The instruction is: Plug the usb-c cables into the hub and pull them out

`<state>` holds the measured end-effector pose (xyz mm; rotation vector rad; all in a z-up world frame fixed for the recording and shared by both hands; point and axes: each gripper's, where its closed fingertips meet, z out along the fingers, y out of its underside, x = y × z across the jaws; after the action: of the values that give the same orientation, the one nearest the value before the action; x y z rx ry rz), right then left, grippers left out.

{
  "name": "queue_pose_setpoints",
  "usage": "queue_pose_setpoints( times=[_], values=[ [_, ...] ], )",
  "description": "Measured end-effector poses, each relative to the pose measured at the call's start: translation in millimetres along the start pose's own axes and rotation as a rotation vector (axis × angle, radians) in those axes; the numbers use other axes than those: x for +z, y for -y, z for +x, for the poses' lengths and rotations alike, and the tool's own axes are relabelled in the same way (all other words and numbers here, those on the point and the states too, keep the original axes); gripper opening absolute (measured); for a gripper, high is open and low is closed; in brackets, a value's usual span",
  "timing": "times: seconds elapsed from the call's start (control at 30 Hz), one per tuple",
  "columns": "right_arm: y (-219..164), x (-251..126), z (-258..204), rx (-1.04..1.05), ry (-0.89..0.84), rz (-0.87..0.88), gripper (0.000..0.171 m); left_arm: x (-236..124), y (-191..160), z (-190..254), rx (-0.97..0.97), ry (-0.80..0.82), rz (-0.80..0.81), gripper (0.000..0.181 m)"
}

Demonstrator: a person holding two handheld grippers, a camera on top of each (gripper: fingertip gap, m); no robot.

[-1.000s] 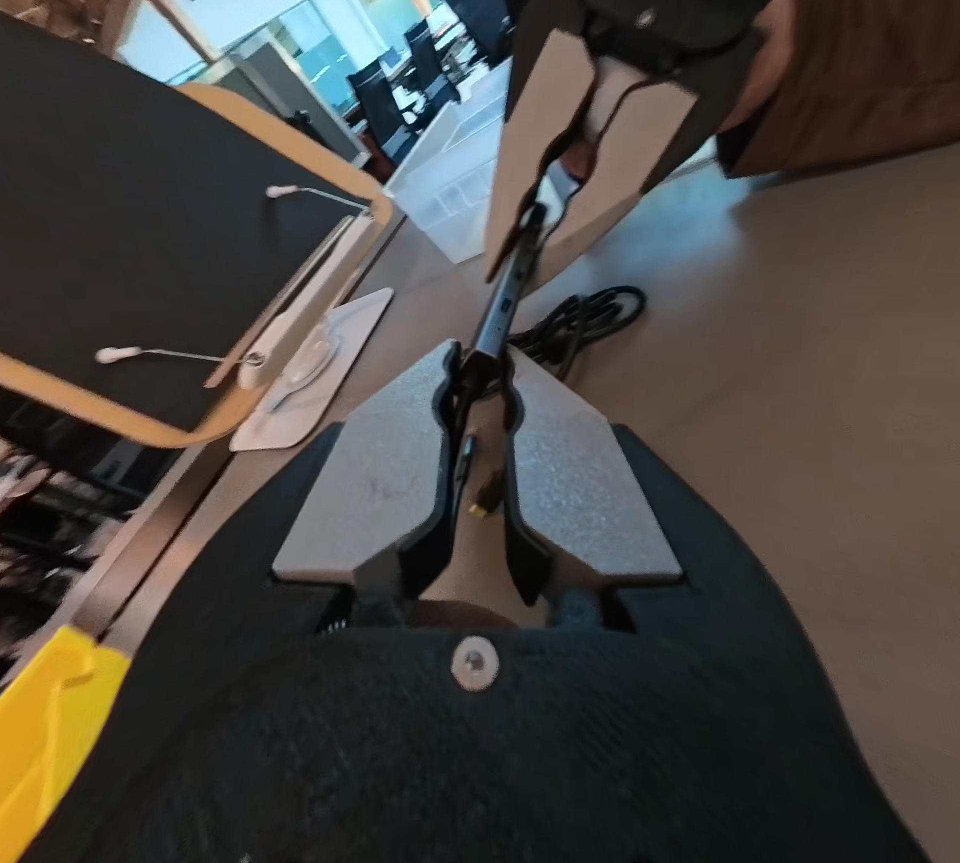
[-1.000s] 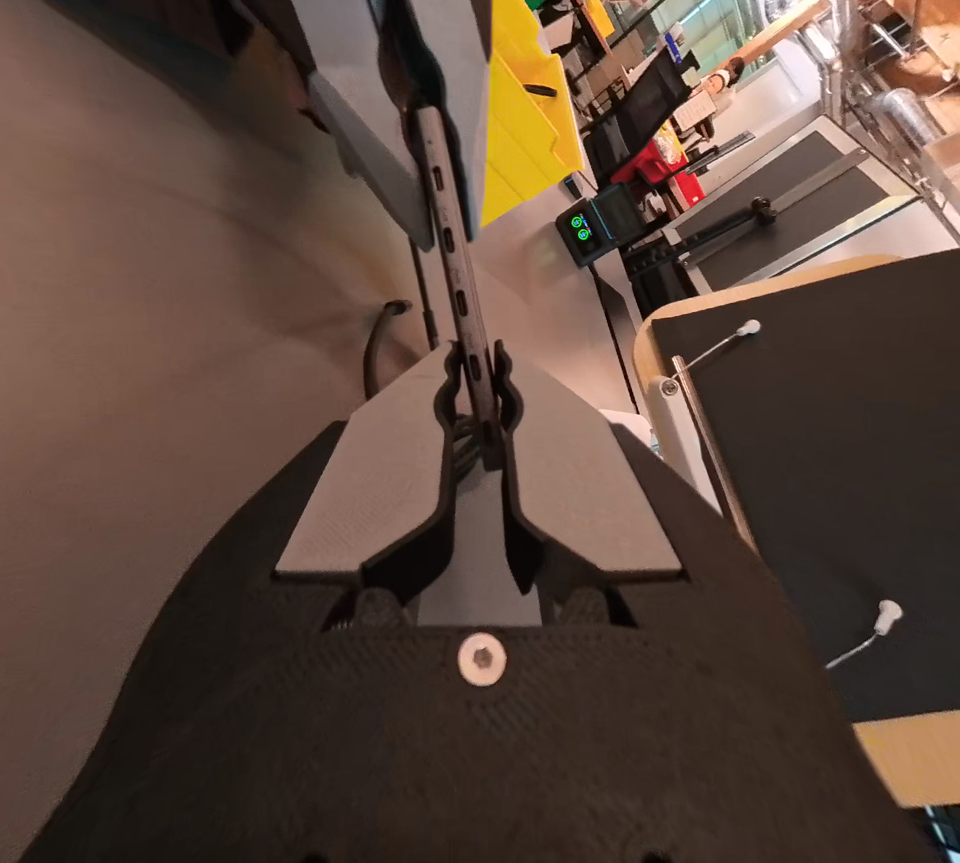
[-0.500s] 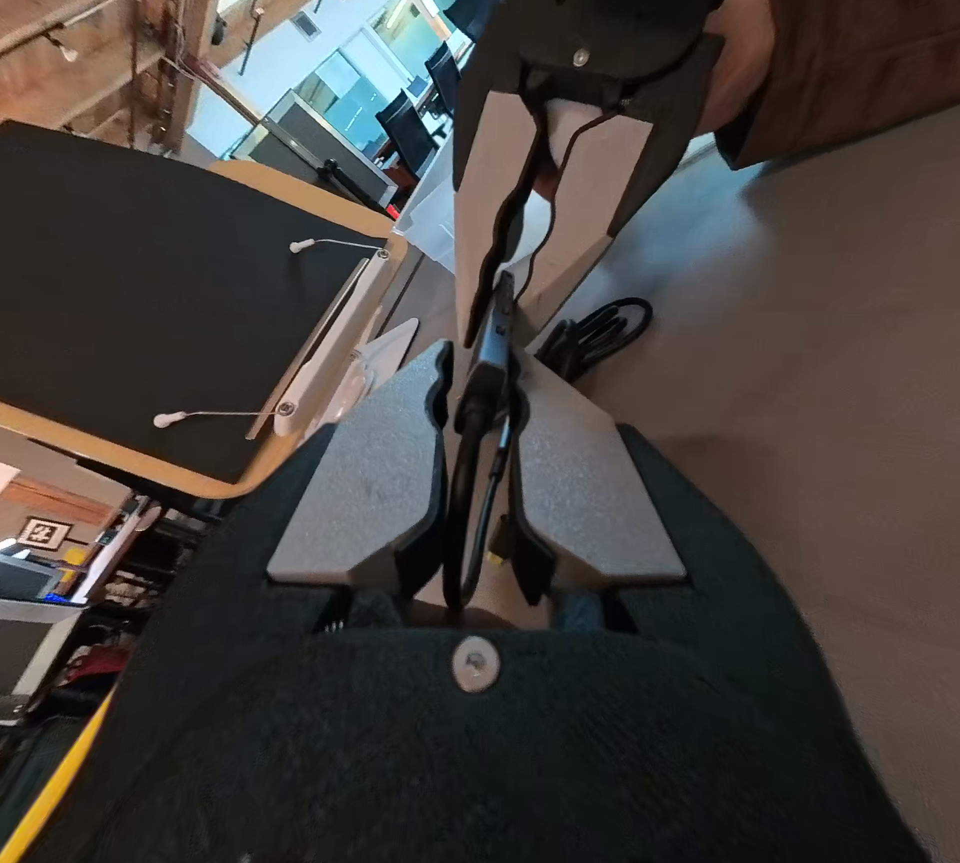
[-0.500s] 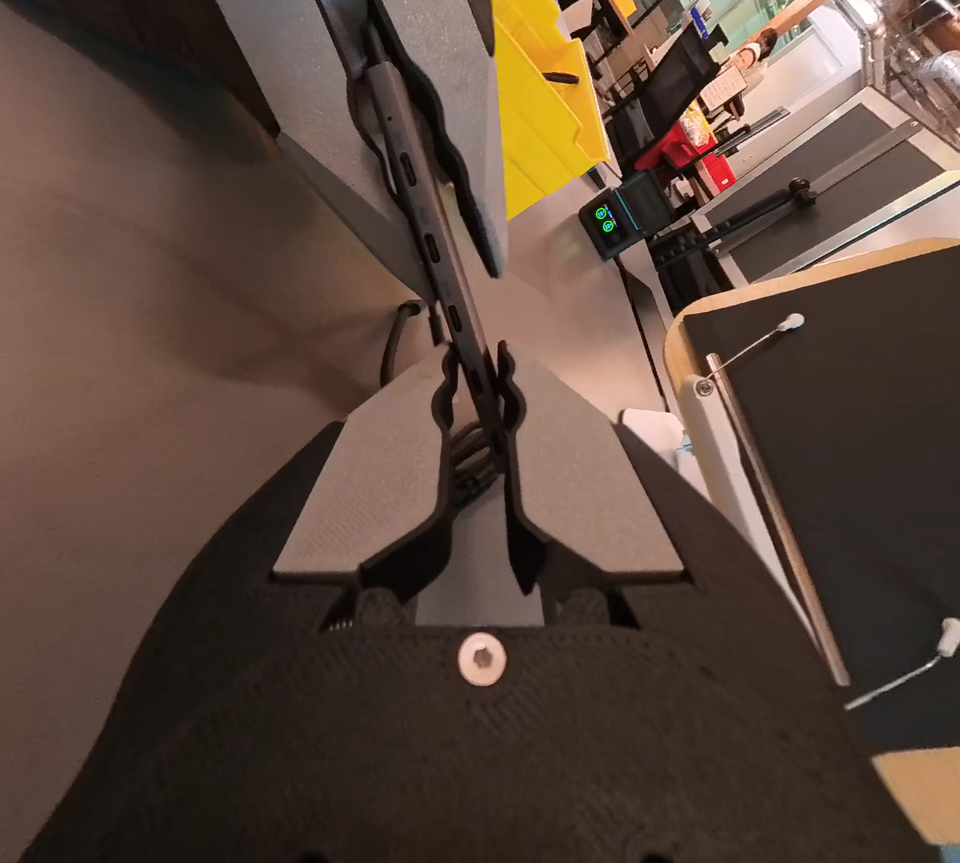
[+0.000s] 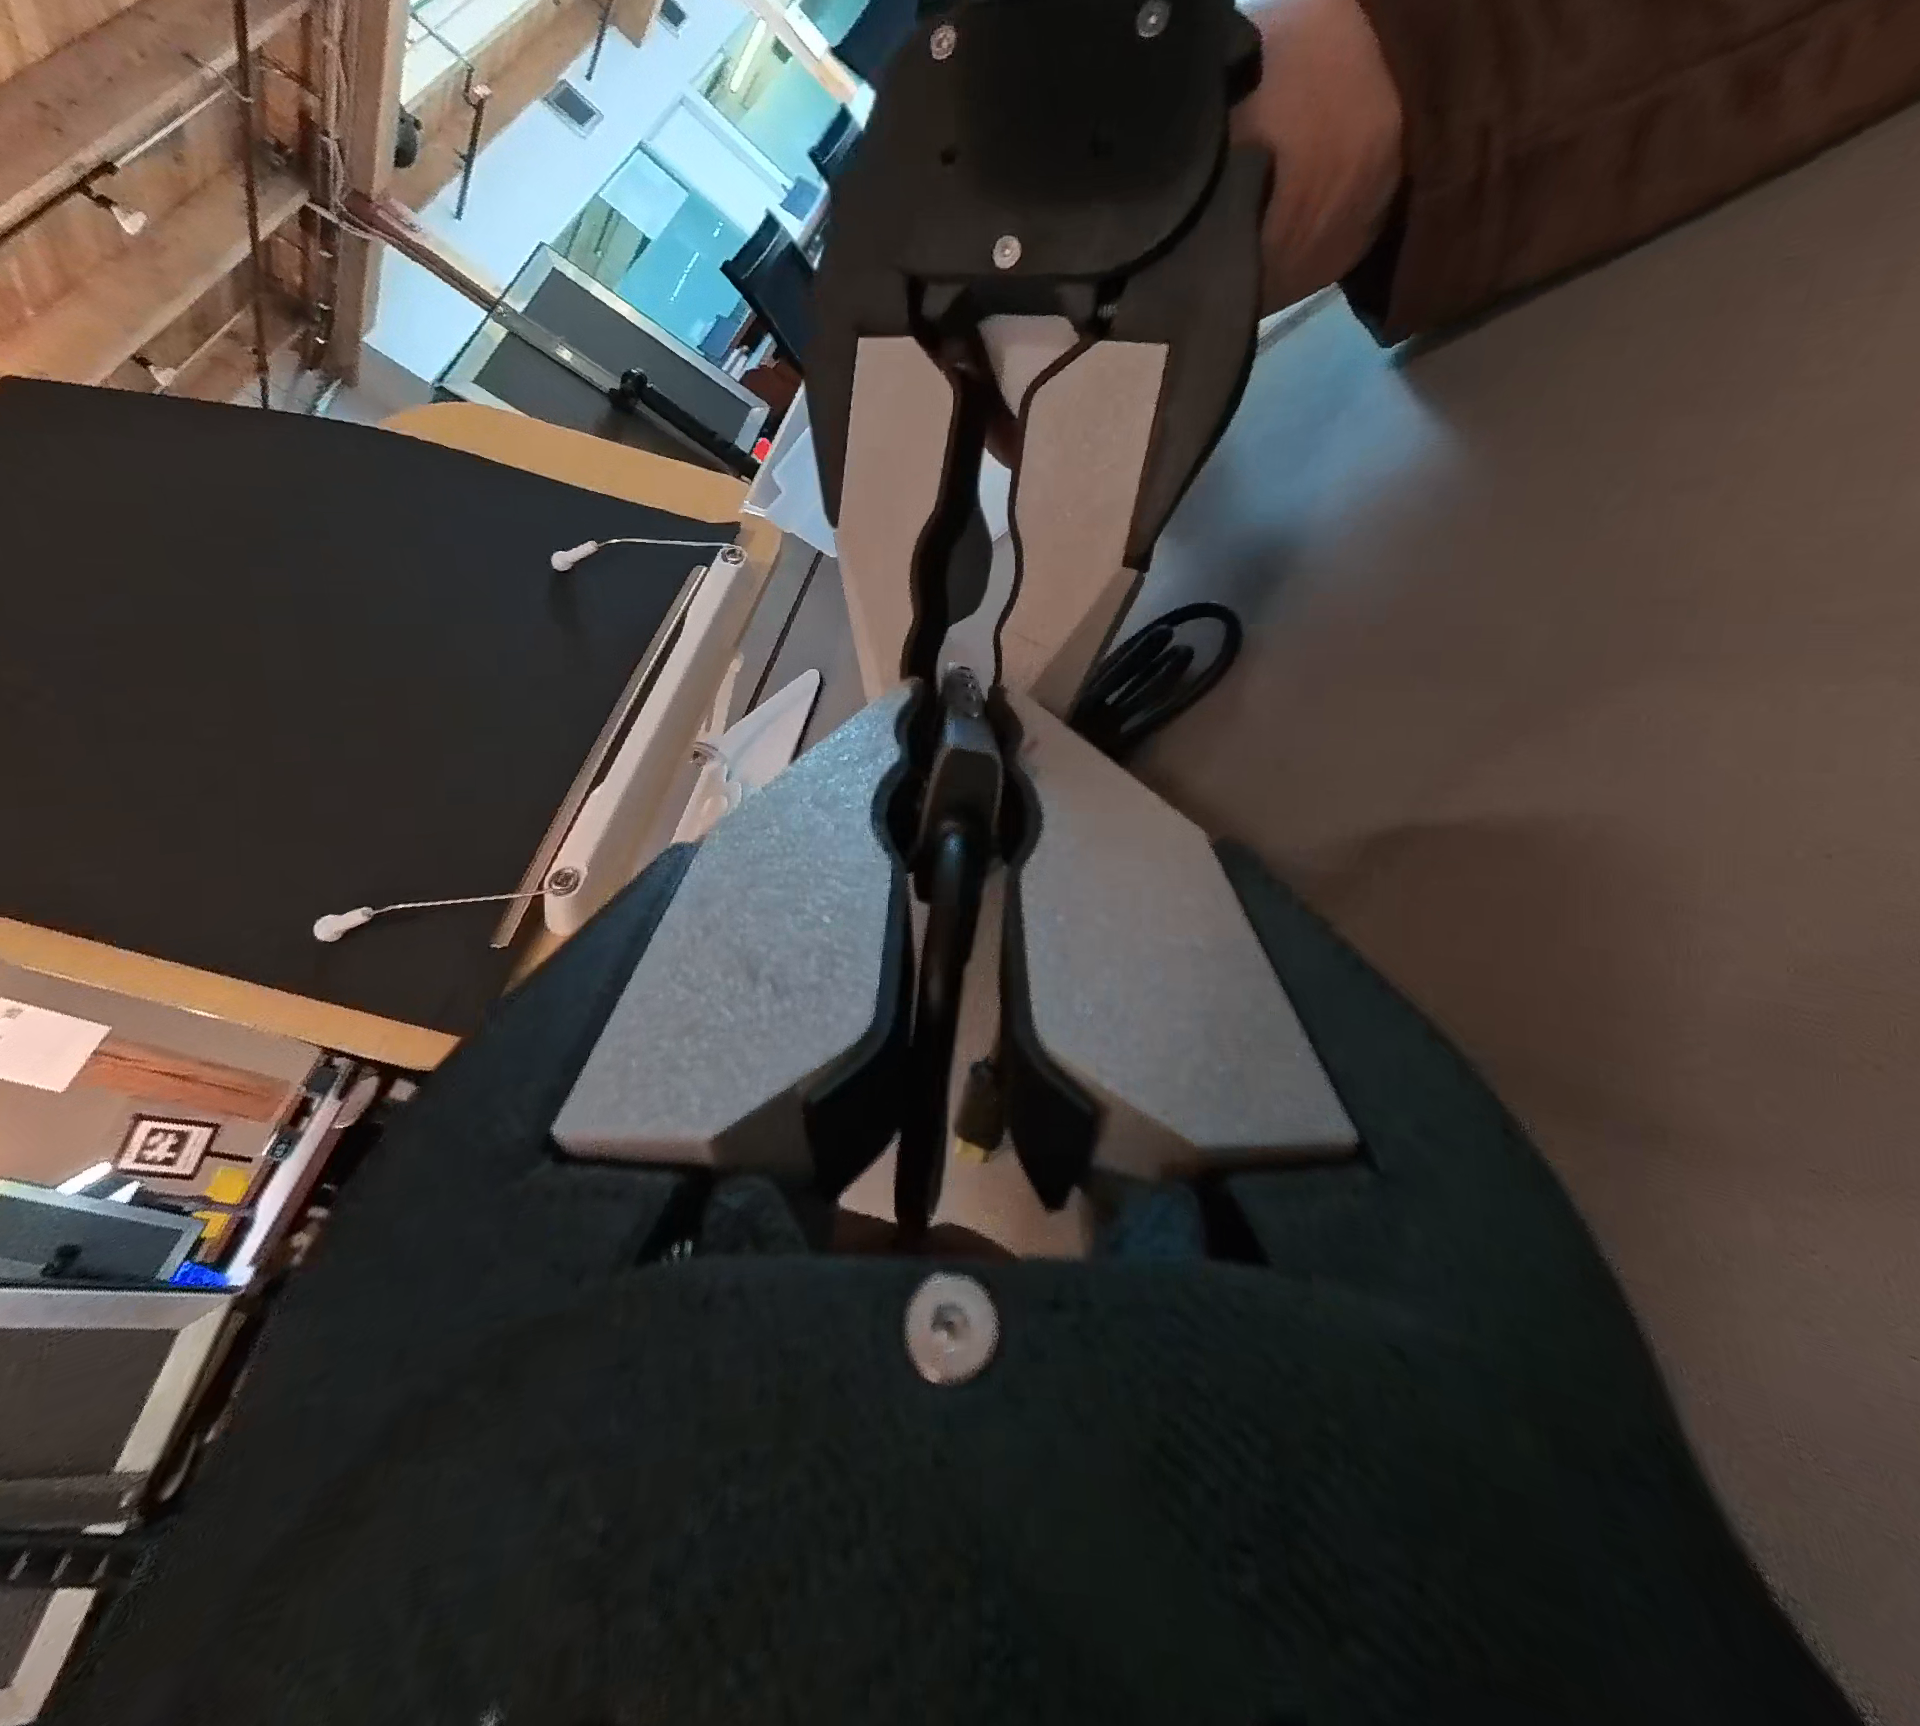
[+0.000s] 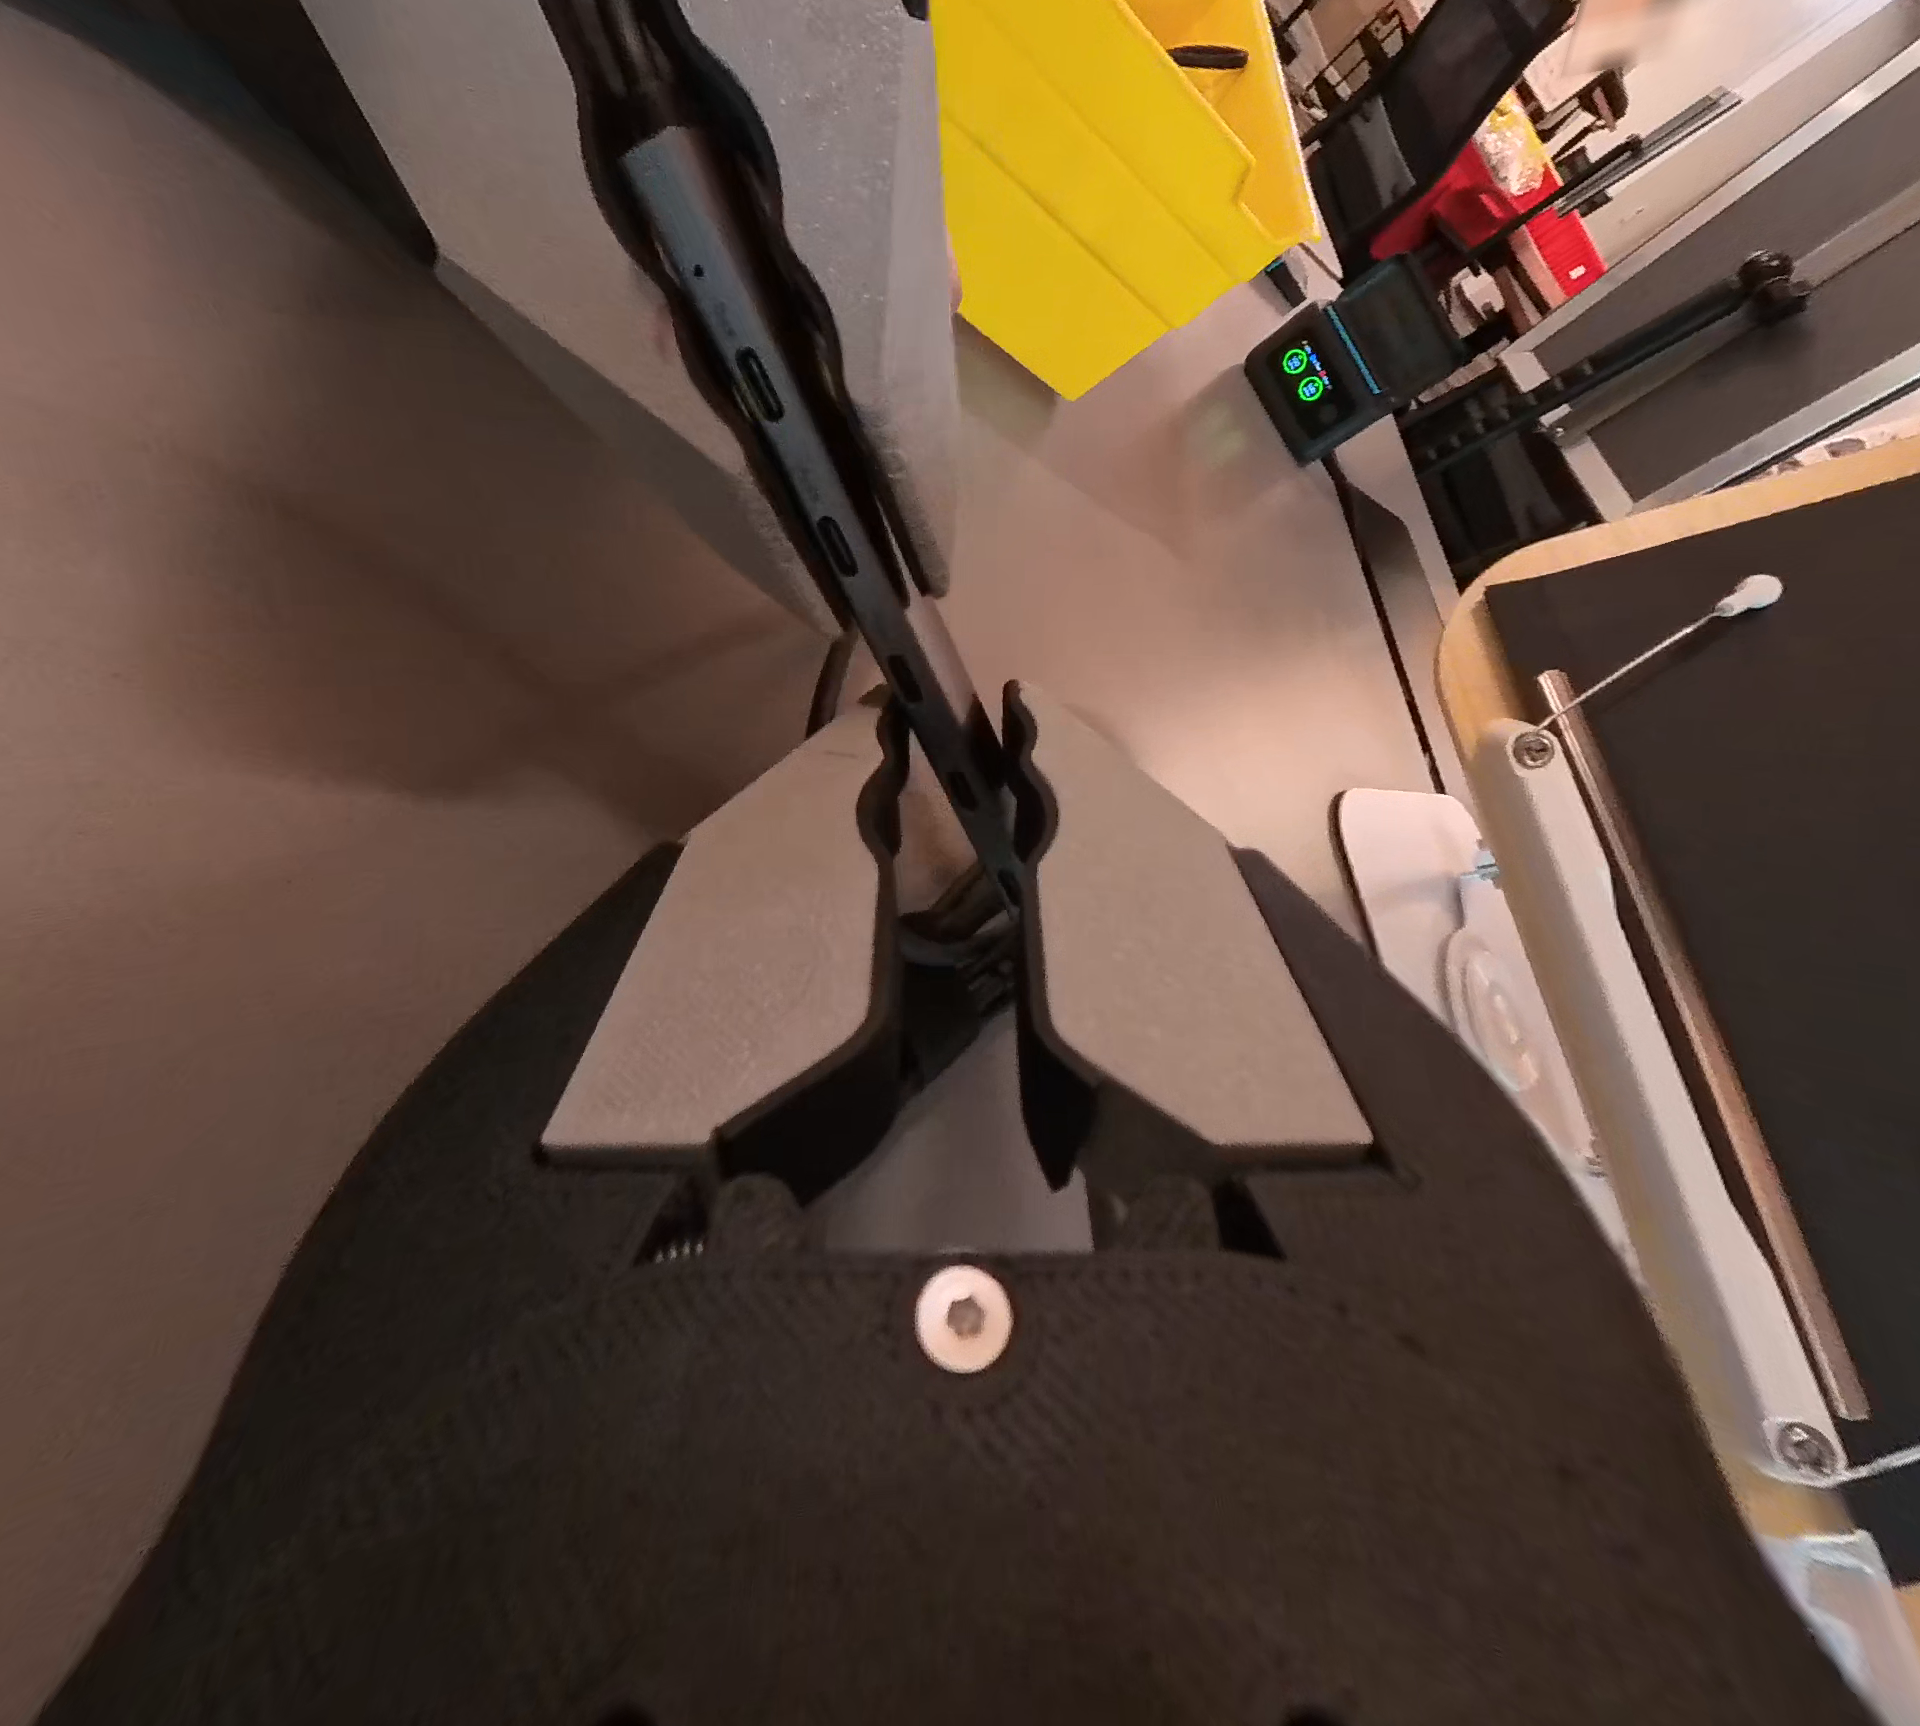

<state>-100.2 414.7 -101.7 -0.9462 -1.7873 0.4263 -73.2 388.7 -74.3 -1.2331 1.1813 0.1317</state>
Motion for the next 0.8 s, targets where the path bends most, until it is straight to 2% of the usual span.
queue_pose_setpoints(
  times=[0.2,0.6,0.8],
  values=[
    [1.4,-2.7,1.6,-0.007,-0.004,0.017,0.014,-1.1,-7.0,-2.2,0.006,0.022,-0.027,0.013],
    [4.9,-2.7,-4.0,-0.017,0.022,0.028,0.013,-0.1,-6.2,1.7,0.029,0.01,-0.028,0.009],
    [14.8,-6.6,11.8,0.048,-0.055,0.074,0.027,-5.5,-4.2,-12.6,0.053,0.071,-0.031,0.008]
  ],
)
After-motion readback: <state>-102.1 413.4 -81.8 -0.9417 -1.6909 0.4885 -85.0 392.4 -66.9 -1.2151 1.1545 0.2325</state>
